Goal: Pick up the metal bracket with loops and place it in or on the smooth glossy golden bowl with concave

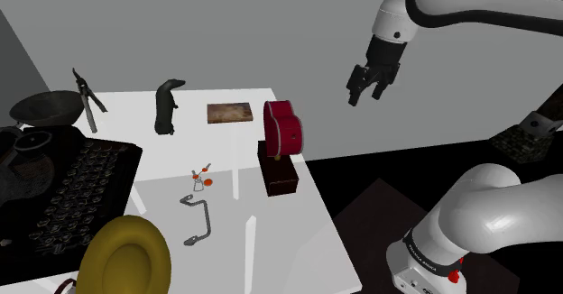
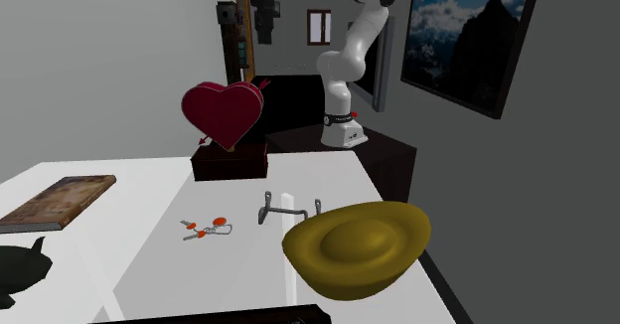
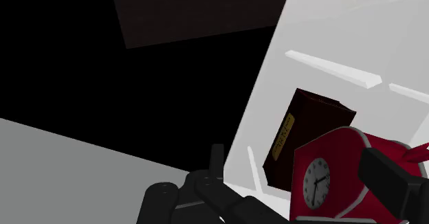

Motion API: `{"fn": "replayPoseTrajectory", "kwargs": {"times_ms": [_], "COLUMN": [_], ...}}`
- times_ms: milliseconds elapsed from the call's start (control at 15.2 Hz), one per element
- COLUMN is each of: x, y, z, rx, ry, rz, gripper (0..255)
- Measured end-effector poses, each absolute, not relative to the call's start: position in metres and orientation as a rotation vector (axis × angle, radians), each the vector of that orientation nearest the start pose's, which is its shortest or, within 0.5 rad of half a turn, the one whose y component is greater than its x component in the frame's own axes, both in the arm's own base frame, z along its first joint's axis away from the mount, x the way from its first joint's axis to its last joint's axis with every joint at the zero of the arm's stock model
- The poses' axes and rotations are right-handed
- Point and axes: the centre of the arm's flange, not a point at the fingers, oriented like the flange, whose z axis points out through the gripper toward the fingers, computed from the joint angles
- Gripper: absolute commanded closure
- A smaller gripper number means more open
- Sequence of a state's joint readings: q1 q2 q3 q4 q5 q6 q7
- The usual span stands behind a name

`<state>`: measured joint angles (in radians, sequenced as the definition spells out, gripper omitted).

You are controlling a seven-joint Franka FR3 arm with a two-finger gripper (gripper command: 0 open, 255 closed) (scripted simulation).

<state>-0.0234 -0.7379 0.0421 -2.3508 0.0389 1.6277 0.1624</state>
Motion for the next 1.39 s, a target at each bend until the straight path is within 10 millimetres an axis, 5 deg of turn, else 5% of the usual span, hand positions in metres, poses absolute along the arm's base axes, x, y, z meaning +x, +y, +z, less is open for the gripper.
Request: {"fn": "replayPoseTrajectory", "kwargs": {"times_ms": [198,924,1188,1386], "x": [0.329,0.368,0.384,0.399], "y": [0.027,0.147,0.203,0.233], "z": [0.573,0.502,0.504,0.462], "rx": [-3.124,-3.149,-3.115,-3.141], "ry": [0.254,0.349,0.370,0.411], "rz": [-0.017,0.001,-0.104,-0.027], "gripper": [0,0,0,0]}}
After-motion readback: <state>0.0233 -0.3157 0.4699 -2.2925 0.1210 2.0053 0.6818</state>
